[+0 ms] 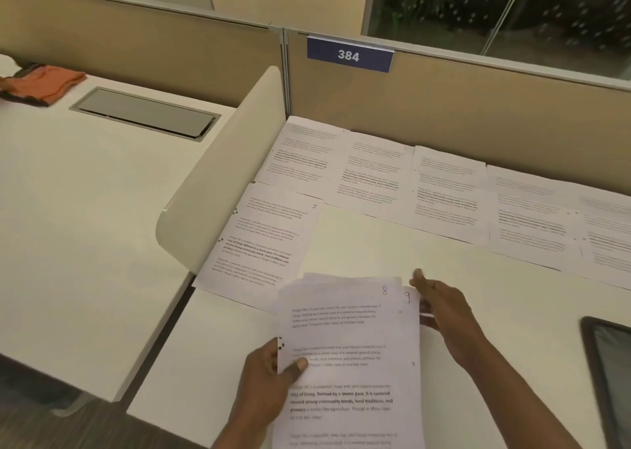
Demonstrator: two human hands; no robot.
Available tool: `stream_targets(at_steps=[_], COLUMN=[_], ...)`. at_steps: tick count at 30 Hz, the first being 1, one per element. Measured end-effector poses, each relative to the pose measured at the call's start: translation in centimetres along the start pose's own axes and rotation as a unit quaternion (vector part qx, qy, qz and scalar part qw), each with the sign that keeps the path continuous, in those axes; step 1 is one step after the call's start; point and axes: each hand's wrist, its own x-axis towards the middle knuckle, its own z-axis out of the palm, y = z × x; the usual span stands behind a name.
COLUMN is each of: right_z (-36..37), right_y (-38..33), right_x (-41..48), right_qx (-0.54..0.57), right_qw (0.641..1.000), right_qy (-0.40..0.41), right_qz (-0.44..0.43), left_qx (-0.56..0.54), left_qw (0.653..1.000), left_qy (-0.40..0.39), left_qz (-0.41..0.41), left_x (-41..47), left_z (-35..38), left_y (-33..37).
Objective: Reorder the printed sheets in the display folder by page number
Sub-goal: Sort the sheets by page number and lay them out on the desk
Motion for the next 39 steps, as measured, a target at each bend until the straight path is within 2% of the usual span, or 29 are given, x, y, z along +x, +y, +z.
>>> stream_targets(at_steps=[2,4,10,16,23,29,39], right_z=[-0.4,-0.3,0.4,0.7,1.3,2.1,3.2], right_y=[1.0,1.9,4.1,4.4,4.1,3.5,5.4], right_x=[-0.9,-1.9,-4.3,-4.8,-4.5,-4.9,-3.8], right_qx=[0.067,0.085,0.109,0.061,0.032,0.015,-0.094], right_qw=[0.996,0.993,0.993,0.994,0.993,0.995,0.990], right_qy=[-0.053,-0.080,-0.046,0.010,0.016,-0.057,-0.096], right_qz=[0.025,0.026,-0.020,-0.094,-0.116,-0.082,-0.042], left_qx=[-0.021,-0.034,-0.094,-0.125,-0.120,-0.118,-0.001], left_qw=[1.000,0.999,0.995,0.990,0.991,0.993,0.998], left_qy=[0.005,0.004,0.010,-0.029,-0.023,-0.015,0.060], left_qz=[-0.011,-0.015,-0.034,-0.049,-0.049,-0.029,-0.008], left_x=[0.0,0.1,1.2,1.8,1.9,2.0,1.2], left_z=[0.2,0.4,0.7,-0.2,-0.6,-0.3,0.8], left_y=[0.9,1.5,2.1,1.4,1.3,1.6,2.0])
